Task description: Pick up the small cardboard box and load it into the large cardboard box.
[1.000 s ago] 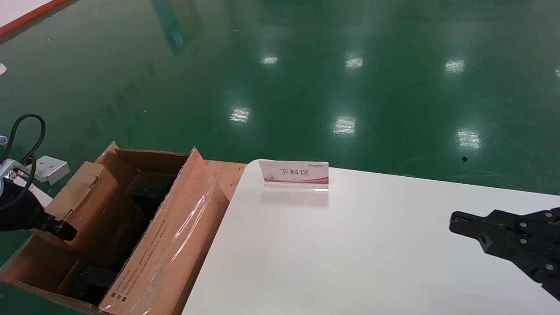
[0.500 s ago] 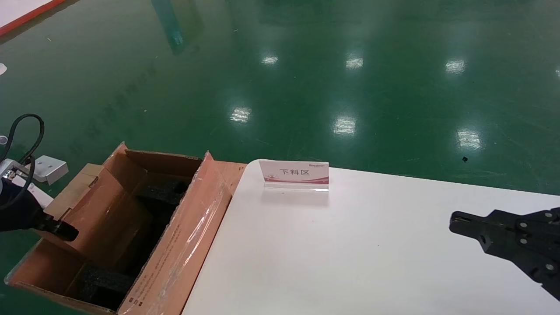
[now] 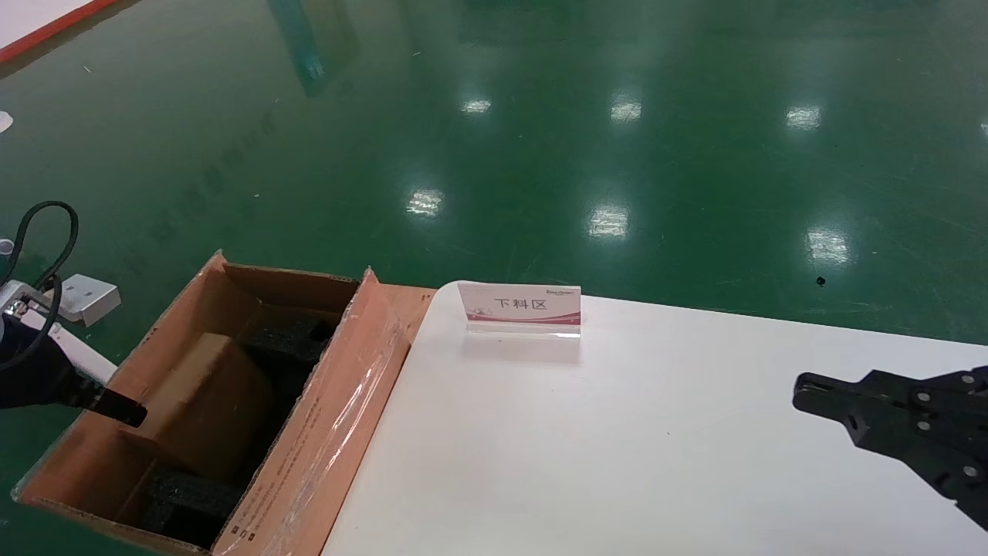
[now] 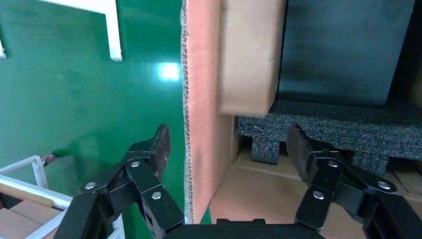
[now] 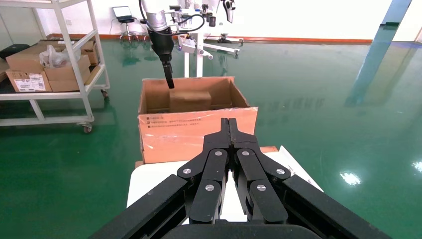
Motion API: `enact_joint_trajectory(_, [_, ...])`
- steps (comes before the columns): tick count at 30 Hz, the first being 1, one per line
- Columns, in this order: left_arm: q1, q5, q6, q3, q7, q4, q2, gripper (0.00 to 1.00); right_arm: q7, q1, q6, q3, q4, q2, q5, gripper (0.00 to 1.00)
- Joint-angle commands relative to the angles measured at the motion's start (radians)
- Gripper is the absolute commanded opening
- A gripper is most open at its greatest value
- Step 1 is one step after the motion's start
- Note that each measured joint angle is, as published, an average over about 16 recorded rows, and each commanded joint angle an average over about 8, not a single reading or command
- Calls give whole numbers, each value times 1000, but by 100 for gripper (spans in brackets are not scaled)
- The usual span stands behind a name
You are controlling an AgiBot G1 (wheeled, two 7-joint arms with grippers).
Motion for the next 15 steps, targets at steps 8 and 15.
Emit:
enact_joint_trajectory(8, [-12,-10,-8,-11,29,-29,4,100,0,0,0,0,0,0,0,0])
enact_joint_trajectory(15, [-79,-75,-33,-71,155,-117,7,100,0,0,0,-1,-1,0,0,0])
